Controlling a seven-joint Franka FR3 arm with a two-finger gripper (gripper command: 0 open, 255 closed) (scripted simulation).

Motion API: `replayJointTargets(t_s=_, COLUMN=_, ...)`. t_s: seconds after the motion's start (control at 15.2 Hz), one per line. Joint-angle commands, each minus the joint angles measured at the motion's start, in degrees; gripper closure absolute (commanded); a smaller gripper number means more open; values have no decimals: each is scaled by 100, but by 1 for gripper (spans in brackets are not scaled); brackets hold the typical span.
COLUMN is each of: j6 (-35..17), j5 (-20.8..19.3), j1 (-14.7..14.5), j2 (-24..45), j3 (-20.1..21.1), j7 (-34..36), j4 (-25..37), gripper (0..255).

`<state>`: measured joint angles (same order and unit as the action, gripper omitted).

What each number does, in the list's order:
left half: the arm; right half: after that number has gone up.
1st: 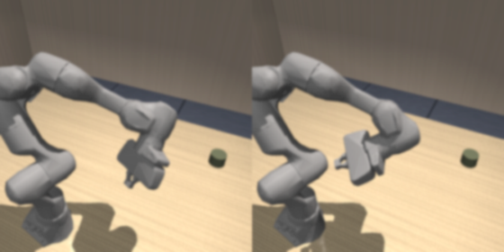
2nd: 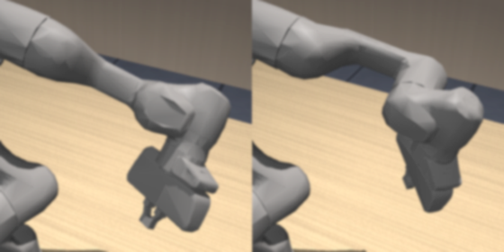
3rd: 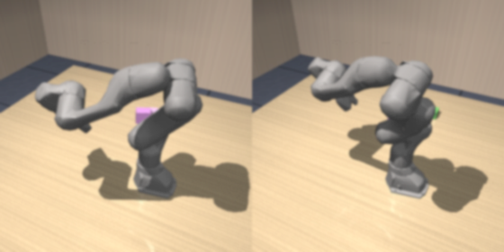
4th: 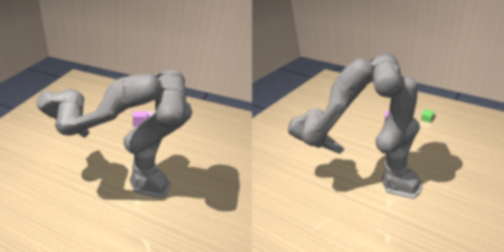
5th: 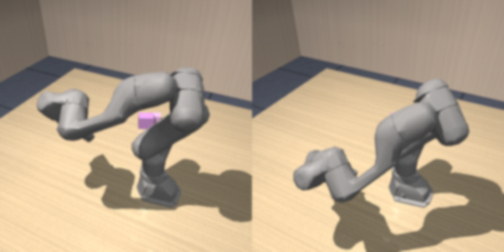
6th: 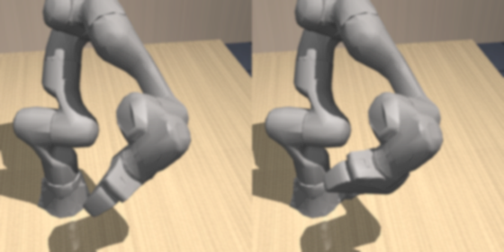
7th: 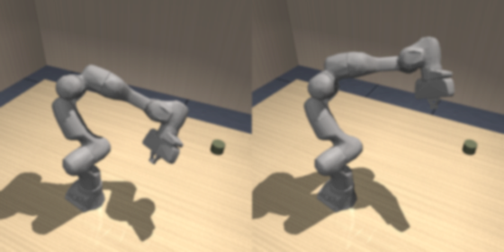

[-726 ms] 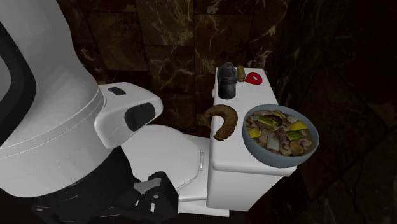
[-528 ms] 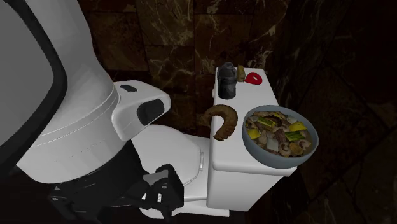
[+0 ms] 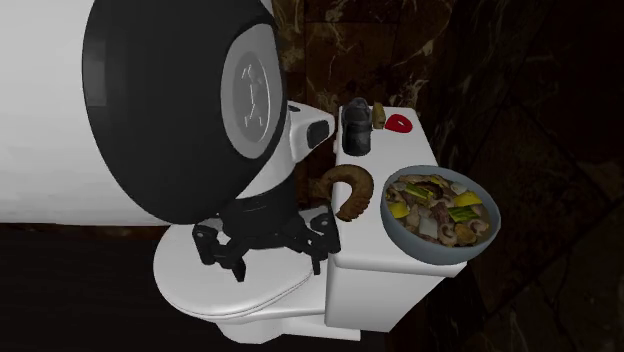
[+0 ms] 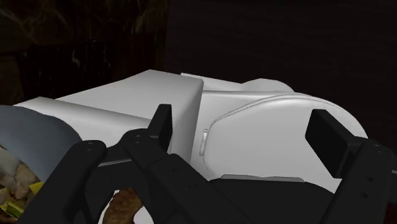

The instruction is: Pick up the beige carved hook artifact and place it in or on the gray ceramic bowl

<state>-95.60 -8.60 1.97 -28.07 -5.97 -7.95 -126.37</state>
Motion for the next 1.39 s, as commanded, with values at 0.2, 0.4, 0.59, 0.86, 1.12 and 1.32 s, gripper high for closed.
replayJointTargets(t_s=0.2, j6=-535, j5=14, j1=70, j2=952, j3=-265, j7=-238, j4=612, gripper=0)
replayJointTargets(t_s=0.4, j6=-784, j5=83, j1=113, j2=1537, j3=-411, j7=-397, j4=1054, gripper=0)
replayJointTargets(t_s=0.59, j6=-975, j5=197, j1=164, j2=2136, j3=-543, j7=-570, j4=1564, gripper=0)
replayJointTargets(t_s=0.86, j6=-1131, j5=415, j1=262, j2=2964, j3=-687, j7=-813, j4=2358, gripper=0)
replayJointTargets(t_s=1.12, j6=-1159, j5=689, j1=417, j2=3837, j3=-780, j7=-1054, j4=3312, gripper=0)
replayJointTargets(t_s=1.32, j6=-1207, j5=793, j1=493, j2=4164, j3=-793, j7=-1133, j4=3626, gripper=0)
